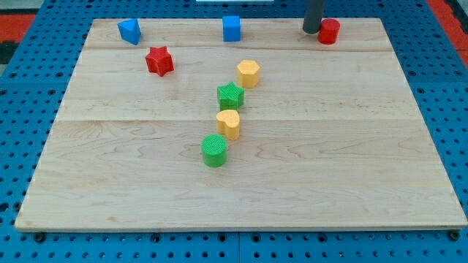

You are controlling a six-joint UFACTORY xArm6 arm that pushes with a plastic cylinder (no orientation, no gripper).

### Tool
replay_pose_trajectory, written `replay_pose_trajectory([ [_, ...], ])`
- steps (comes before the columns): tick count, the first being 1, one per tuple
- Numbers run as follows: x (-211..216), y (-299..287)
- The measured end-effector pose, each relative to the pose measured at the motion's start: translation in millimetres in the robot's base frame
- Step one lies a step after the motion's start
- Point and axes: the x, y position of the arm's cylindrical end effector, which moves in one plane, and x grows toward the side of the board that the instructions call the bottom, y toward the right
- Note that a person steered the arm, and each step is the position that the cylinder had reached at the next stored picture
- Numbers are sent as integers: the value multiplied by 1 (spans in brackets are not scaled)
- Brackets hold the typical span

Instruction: Push the yellow hexagon closer to the red star

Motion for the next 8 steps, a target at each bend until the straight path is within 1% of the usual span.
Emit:
replay_pose_trajectory([
  [3,1,-7],
  [5,38,-64],
  [6,67,-97],
  [7,129,-102],
  [8,153,-187],
])
